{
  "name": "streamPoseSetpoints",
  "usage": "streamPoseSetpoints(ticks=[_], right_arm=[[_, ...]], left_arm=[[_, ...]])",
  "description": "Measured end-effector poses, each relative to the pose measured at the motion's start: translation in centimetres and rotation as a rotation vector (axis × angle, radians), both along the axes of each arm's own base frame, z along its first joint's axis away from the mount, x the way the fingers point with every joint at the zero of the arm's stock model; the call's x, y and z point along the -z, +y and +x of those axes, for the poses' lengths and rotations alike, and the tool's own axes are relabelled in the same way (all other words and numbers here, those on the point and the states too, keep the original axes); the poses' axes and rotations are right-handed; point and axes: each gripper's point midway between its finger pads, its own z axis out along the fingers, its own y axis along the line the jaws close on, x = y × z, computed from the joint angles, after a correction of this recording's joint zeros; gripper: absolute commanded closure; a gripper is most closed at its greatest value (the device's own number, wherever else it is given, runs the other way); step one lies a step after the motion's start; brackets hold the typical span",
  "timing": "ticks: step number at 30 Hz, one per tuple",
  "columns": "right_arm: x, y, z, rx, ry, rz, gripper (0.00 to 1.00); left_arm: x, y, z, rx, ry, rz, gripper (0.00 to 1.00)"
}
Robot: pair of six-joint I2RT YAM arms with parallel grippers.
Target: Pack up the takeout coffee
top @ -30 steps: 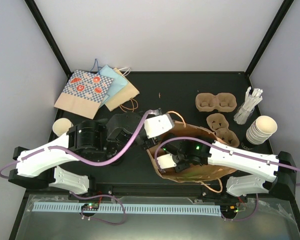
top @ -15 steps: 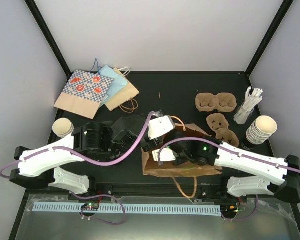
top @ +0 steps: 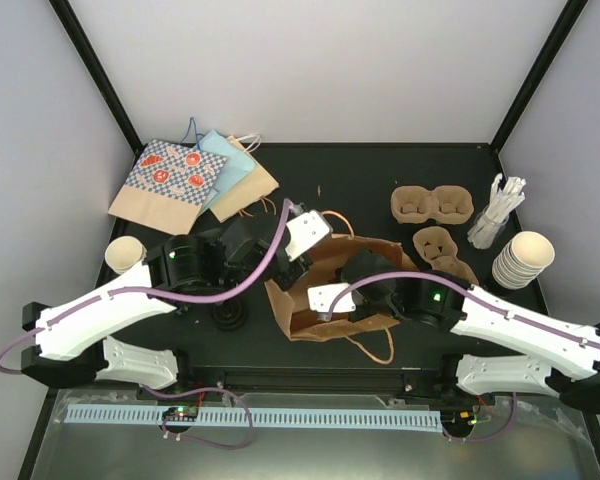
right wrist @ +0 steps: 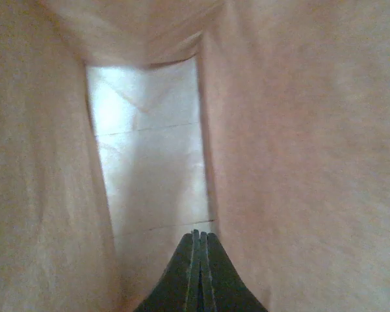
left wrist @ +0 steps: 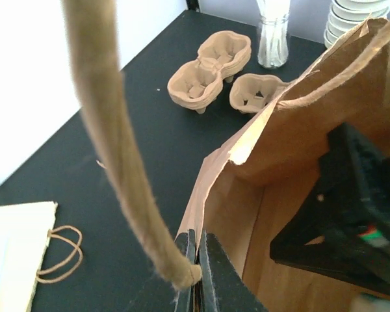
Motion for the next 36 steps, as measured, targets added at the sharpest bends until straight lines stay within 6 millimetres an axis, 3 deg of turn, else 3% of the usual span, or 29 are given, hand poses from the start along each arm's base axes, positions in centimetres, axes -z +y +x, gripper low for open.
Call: streamPoseSetpoints(ticks=[7,13,17,22,27,31,36], right_arm=[[-5.3,0.2,0.5,0.029,-0.060,0.127,0.99],[-12.6,-0.4,1.8,0.140,-0.139,0.344,0.99],[-17.8,-2.6,2.4,0.266,-0.185,0.571,0.99],[-22.3,-7.0,2.8,0.434,-0.219,0.831,0.96],[-23.3,-11.5,4.2,0.704,-0.248,0.999,0.86],[-21.8,-13.6,5.0,0.876,-0.244,1.032,0.79],[-19.3,-14.8,5.0,0.980,-0.149,1.023,0.76]], left_arm=[[0.6,1.3,2.3,-0.068,0.105,-0.054,0.98],[1.9,0.8,3.6,-0.091,0.195,-0.068,0.98],[3.0,0.3,5.5,-0.135,0.265,-0.082,0.98],[3.0,2.0,9.1,-0.258,0.355,-0.171,0.98],[2.4,3.9,12.7,-0.351,0.449,-0.325,0.98],[2.4,4.2,14.5,-0.363,0.507,-0.439,0.98],[4.4,3.5,16.0,-0.372,0.587,-0.513,0.99]])
